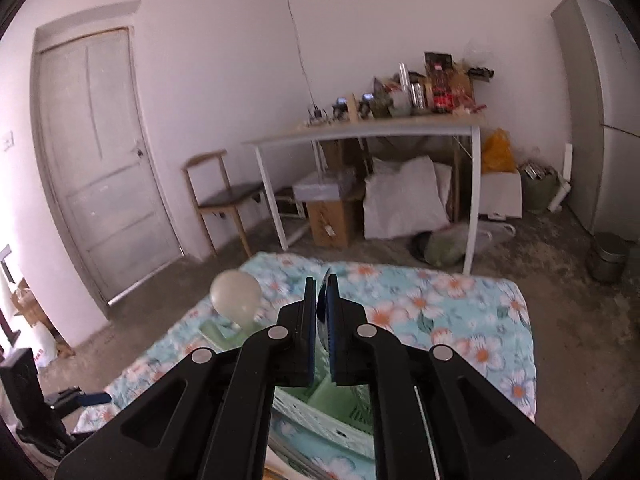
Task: Organize utensils
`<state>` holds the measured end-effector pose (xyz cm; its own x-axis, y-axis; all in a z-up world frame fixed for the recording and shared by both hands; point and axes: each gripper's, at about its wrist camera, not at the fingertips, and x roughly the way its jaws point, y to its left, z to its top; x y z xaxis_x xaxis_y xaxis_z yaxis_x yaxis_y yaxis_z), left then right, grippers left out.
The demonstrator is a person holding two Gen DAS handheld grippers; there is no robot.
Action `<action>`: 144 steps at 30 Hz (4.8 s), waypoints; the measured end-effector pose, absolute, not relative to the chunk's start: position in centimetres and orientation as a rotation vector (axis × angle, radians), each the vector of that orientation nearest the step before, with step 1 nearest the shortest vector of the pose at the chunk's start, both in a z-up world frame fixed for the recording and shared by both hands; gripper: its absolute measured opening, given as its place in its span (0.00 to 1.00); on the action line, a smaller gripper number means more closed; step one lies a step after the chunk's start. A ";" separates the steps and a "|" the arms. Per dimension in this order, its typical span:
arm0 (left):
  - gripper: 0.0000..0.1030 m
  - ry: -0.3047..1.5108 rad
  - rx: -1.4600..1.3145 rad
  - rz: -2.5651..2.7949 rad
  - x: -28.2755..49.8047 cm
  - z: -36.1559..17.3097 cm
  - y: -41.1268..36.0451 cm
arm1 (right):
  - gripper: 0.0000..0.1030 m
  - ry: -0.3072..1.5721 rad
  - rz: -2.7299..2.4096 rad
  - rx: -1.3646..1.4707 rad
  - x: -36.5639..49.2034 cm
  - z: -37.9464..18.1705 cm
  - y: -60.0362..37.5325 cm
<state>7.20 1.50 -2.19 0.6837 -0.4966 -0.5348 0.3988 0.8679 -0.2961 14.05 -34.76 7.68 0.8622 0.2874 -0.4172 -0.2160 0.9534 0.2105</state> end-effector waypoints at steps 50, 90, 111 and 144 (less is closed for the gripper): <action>0.82 0.712 -0.177 -0.407 8.5 -3.7 1.1 | 0.11 0.967 0.477 0.290 7.5 -8.4 -23.2; 0.82 0.716 -0.218 -0.442 7.1 -4.3 2.8 | 0.28 0.850 0.378 0.371 1.6 -5.4 -26.0; 0.82 0.710 -0.168 -0.432 10.5 -2.6 -2.6 | 0.38 0.735 0.304 0.441 0.8 -5.6 -31.7; 0.04 0.971 -0.361 -0.514 18.9 -5.7 -6.8 | 0.38 0.665 0.313 0.520 -0.3 -5.8 -35.2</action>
